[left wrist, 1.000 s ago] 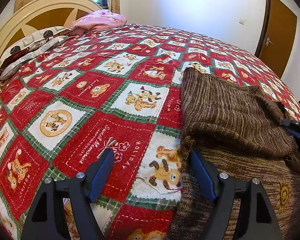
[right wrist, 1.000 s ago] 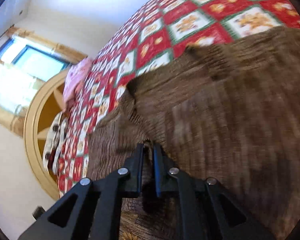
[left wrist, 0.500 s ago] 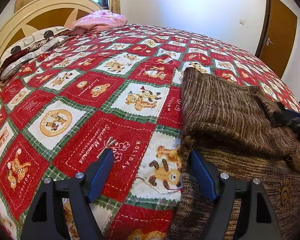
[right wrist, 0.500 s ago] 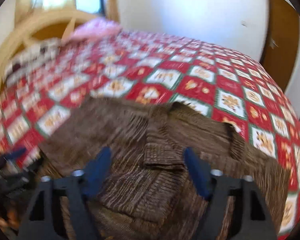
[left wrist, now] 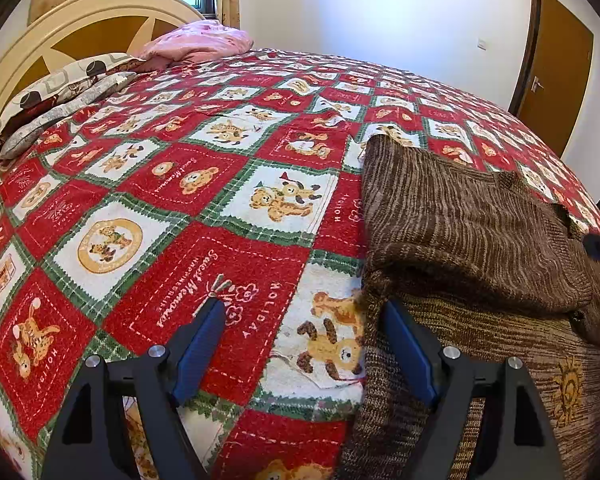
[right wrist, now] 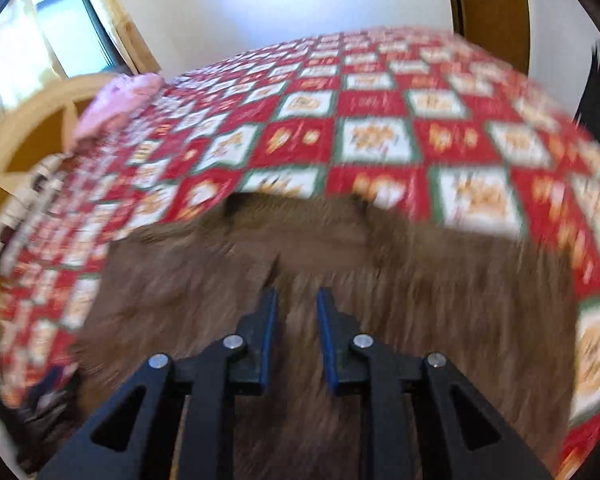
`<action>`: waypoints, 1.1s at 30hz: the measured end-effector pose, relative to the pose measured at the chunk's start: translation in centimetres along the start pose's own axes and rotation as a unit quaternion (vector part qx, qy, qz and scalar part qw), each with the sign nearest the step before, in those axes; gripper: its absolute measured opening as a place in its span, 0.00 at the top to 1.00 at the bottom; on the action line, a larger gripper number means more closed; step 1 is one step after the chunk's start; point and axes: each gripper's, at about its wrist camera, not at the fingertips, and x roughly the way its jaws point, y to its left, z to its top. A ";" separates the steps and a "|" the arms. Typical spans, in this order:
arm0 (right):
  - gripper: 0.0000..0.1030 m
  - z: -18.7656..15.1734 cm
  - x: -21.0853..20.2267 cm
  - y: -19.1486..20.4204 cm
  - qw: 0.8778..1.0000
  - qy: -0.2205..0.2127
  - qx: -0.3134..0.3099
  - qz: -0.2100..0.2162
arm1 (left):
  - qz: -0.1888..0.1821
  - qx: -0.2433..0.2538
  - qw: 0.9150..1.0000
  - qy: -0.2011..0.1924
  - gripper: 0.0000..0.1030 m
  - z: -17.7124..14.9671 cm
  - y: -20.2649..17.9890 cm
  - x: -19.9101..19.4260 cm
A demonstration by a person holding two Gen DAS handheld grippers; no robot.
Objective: Fold small clothes
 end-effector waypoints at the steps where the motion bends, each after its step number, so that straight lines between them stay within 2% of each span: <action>1: 0.74 -1.1 -0.5 0.2 1.000 0.005 0.009 0.019 | 0.000 0.000 1.000 0.000 0.21 0.0 0.0 0.0; 3: 0.66 -2.6 -0.8 1.0 0.999 0.016 0.018 0.042 | 0.000 0.000 1.000 0.001 0.21 0.0 0.0 0.0; 5: 0.38 -3.9 -0.5 1.5 0.997 0.030 0.033 0.064 | 0.000 0.001 1.000 0.003 0.21 0.0 0.0 0.0; 7: 0.36 -4.5 -0.2 2.4 0.997 0.032 0.028 0.069 | -0.002 0.004 1.000 0.013 0.21 0.2 0.1 -0.3; 9: 0.49 -4.4 0.6 3.7 0.998 0.025 -0.001 0.050 | 0.005 0.010 1.000 0.015 0.21 0.4 0.4 -0.9; 10: 0.69 -4.4 1.0 4.2 0.999 0.028 -0.015 0.042 | 0.011 0.012 1.000 0.010 0.21 0.5 0.6 -1.3; 12: 0.74 -4.5 1.6 4.9 0.998 0.029 -0.040 0.026 | 0.018 0.013 1.000 0.001 0.21 0.7 1.3 -2.1; 13: 0.83 -4.5 1.6 5.3 0.998 0.028 -0.056 0.024 | 0.019 0.011 1.000 -0.003 0.21 0.8 1.8 -2.6; 20: 0.88 -5.6 0.7 5.0 0.998 0.036 -0.057 0.018 | 0.027 0.031 0.998 -0.042 0.21 1.9 2.6 -5.4; 26: 0.88 -5.5 -0.1 3.2 0.998 0.033 -0.035 -0.031 | 0.015 0.048 0.998 -0.040 0.21 4.1 0.6 -4.6; 30: 0.87 -5.3 -1.9 3.0 1.000 -0.005 -0.015 -0.010 | -0.013 0.041 0.998 -0.036 0.21 6.4 -1.3 -2.8; 33: 0.86 -4.7 -2.0 4.4 0.999 -0.017 -0.025 0.017 | 0.015 0.056 0.998 -0.020 0.21 6.3 -2.4 -0.8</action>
